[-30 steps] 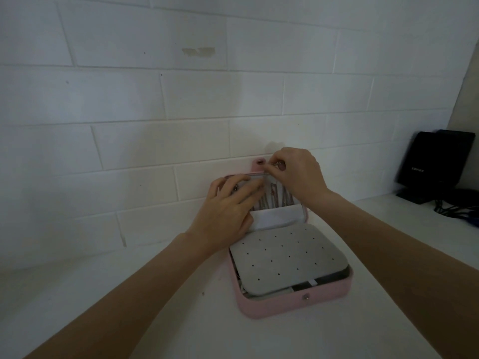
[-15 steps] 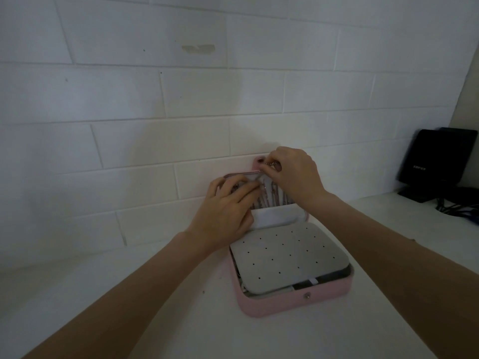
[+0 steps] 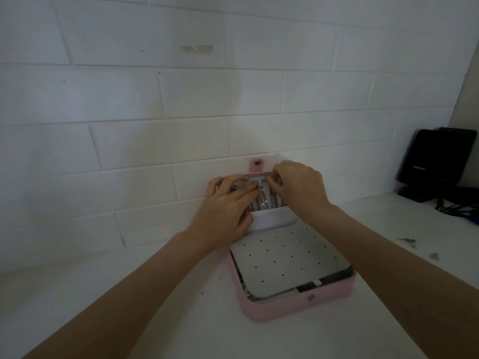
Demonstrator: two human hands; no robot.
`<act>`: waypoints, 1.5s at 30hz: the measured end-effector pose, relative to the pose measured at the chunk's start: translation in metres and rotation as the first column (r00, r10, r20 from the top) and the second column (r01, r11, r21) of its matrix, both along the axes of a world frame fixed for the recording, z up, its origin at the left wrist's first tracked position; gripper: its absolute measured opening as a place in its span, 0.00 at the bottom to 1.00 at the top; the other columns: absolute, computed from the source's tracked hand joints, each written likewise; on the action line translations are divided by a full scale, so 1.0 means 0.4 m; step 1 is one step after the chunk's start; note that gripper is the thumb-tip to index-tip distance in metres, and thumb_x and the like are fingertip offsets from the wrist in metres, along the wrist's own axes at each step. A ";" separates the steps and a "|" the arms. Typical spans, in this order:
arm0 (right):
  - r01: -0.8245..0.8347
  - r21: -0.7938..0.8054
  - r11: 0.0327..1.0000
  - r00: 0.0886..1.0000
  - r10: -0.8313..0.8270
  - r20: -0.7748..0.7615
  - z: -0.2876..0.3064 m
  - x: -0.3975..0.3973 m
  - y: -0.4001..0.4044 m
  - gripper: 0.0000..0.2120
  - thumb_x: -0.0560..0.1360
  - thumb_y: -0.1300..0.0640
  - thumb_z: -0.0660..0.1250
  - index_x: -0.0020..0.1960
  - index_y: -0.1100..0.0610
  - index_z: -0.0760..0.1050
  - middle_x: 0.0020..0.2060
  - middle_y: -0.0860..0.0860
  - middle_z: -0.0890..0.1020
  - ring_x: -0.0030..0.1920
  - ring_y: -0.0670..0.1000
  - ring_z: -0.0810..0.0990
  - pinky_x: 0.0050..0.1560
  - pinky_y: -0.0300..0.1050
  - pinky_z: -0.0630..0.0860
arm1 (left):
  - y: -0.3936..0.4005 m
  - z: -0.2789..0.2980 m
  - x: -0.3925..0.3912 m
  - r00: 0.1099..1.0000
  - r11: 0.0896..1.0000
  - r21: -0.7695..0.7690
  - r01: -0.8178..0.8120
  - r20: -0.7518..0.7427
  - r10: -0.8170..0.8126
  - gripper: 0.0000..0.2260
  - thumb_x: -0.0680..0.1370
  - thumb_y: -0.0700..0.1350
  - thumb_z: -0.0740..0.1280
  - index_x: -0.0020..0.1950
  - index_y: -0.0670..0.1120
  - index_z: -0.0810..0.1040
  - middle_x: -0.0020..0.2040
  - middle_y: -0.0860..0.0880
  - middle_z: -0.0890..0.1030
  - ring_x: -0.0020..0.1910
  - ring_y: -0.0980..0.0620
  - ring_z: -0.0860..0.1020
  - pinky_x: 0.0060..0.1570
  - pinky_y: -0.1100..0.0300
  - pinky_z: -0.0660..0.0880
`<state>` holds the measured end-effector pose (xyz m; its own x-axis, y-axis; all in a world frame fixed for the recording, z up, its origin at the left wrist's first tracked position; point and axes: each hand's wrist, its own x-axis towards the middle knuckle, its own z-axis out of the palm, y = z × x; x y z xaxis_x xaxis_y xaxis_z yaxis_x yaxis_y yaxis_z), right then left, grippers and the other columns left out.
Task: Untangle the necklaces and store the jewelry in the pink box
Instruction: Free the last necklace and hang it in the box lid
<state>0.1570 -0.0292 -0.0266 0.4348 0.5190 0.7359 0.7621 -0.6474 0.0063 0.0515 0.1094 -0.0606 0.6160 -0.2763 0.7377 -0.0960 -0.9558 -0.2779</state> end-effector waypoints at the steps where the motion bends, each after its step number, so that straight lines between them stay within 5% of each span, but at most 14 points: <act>1: 0.011 -0.006 1.000 1.000 -0.011 -0.028 -0.001 -0.001 0.002 0.13 0.79 0.51 0.59 0.42 0.58 0.73 0.38 0.50 0.73 0.40 0.53 0.74 0.36 0.43 0.63 | 0.001 -0.001 -0.001 1.000 1.000 0.004 -0.002 -0.003 0.002 0.18 0.71 0.44 0.59 0.55 0.42 0.81 0.57 0.48 0.82 0.60 0.49 0.69 0.58 0.52 0.61; 14: -0.013 -0.050 0.999 0.985 0.004 -0.175 -0.003 -0.007 -0.008 0.14 0.77 0.48 0.62 0.46 0.58 0.78 0.44 0.52 0.81 0.45 0.53 0.78 0.39 0.42 0.67 | -0.008 -0.001 -0.024 0.999 0.999 0.012 0.049 -0.015 -0.048 0.17 0.71 0.45 0.59 0.53 0.43 0.82 0.50 0.49 0.84 0.56 0.52 0.71 0.57 0.53 0.61; 20: -0.072 -0.163 0.984 0.967 0.029 -0.252 0.008 -0.027 -0.022 0.14 0.76 0.48 0.64 0.46 0.59 0.78 0.42 0.53 0.80 0.44 0.54 0.79 0.40 0.43 0.69 | -0.006 0.003 -0.034 0.998 0.986 -0.166 -0.016 0.061 0.026 0.17 0.72 0.45 0.58 0.54 0.42 0.82 0.53 0.47 0.83 0.55 0.51 0.70 0.58 0.53 0.61; 25: -0.152 -0.248 0.957 0.945 0.067 -0.321 0.017 -0.040 -0.026 0.07 0.74 0.55 0.65 0.46 0.57 0.80 0.46 0.52 0.80 0.49 0.53 0.77 0.44 0.44 0.71 | -0.013 -0.005 -0.027 0.998 0.996 -0.066 -0.054 0.032 0.056 0.18 0.72 0.46 0.58 0.54 0.42 0.82 0.56 0.47 0.81 0.56 0.48 0.69 0.56 0.52 0.62; 35: -0.208 -0.258 0.943 0.960 0.147 -0.237 0.060 -0.057 0.017 0.08 0.76 0.58 0.62 0.52 0.59 0.76 0.49 0.54 0.80 0.49 0.56 0.78 0.47 0.50 0.75 | -0.012 -0.028 -0.014 0.999 0.999 -0.015 -0.033 0.022 0.034 0.16 0.73 0.47 0.58 0.51 0.45 0.83 0.51 0.51 0.83 0.56 0.50 0.70 0.57 0.50 0.63; 45: -0.194 -0.327 0.925 0.970 0.133 -0.201 0.072 -0.041 0.046 0.08 0.78 0.56 0.59 0.50 0.60 0.73 0.47 0.56 0.78 0.47 0.57 0.77 0.43 0.47 0.71 | 0.001 -0.022 -0.009 1.000 0.999 0.037 0.006 0.000 -0.006 0.16 0.73 0.47 0.58 0.51 0.46 0.83 0.53 0.52 0.82 0.55 0.50 0.70 0.57 0.51 0.62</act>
